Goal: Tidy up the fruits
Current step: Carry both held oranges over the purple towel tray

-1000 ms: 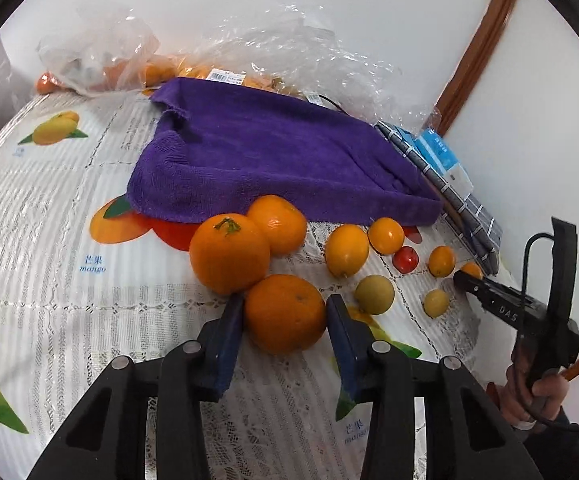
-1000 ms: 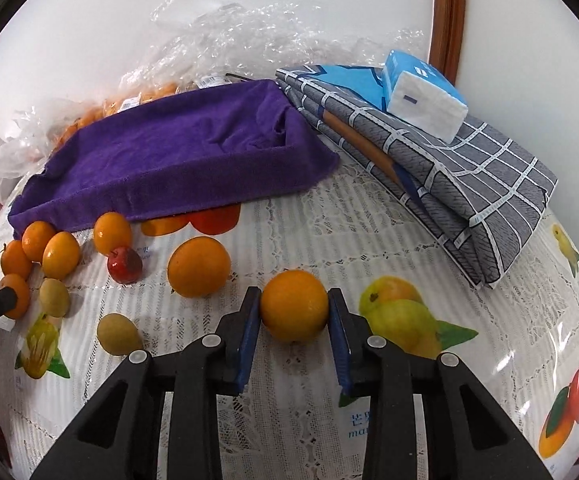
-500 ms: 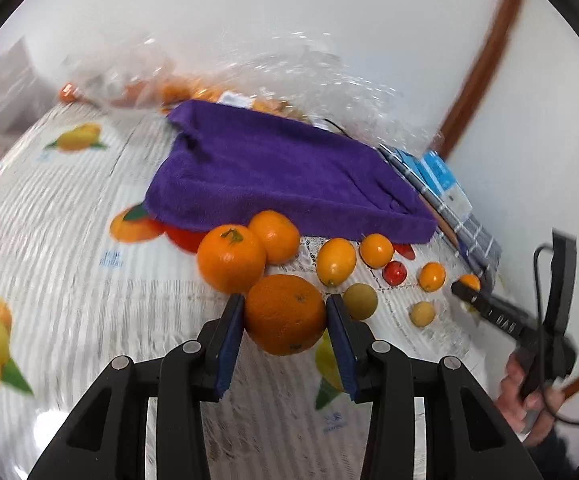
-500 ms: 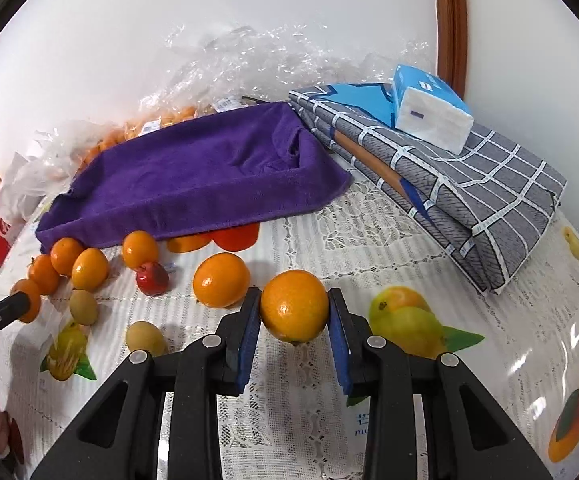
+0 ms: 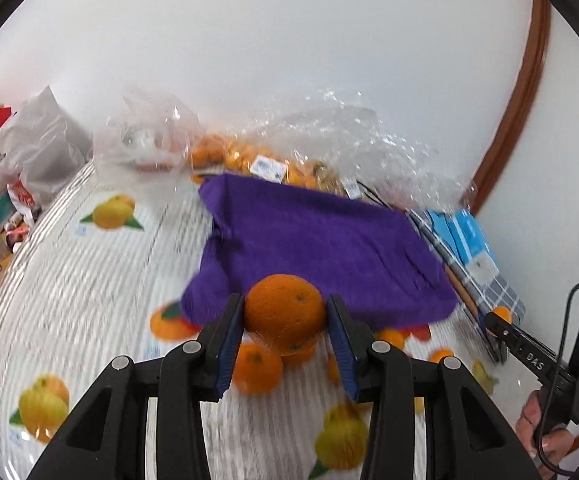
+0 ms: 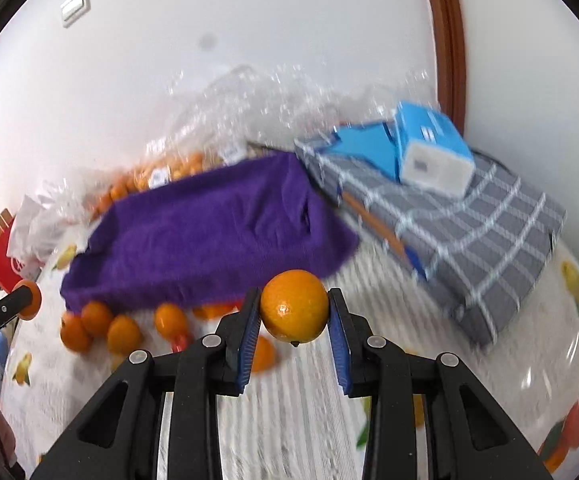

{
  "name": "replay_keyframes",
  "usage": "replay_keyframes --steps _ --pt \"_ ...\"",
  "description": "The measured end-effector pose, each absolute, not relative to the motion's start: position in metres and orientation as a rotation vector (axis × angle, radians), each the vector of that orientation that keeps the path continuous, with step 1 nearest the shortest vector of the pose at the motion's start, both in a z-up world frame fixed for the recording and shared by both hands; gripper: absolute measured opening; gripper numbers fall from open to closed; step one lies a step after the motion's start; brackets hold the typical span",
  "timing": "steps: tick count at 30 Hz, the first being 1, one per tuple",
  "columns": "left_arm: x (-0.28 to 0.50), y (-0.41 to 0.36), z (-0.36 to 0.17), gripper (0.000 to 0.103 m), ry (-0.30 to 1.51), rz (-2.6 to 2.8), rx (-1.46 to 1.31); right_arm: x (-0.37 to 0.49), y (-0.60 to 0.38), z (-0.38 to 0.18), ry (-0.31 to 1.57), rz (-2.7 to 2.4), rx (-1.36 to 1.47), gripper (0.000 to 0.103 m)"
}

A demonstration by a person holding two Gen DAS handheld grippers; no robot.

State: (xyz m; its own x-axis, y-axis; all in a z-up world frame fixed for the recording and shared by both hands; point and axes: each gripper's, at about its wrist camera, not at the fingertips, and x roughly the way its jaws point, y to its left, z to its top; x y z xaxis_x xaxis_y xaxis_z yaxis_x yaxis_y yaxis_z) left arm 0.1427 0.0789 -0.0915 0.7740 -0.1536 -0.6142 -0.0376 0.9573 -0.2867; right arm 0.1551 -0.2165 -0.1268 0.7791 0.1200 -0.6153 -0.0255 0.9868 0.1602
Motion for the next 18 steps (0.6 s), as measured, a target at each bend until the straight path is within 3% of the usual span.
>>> replay_keyframes --steps 10,18 --pt "0.215 0.09 -0.087 0.039 0.66 0.007 -0.281 0.228 -0.179 -0.097 0.608 0.155 0.11 0.033" --pt "0.257 0.093 -0.111 0.039 0.692 0.023 -0.276 0.282 -0.16 -0.112 0.644 0.189 0.095 0.033"
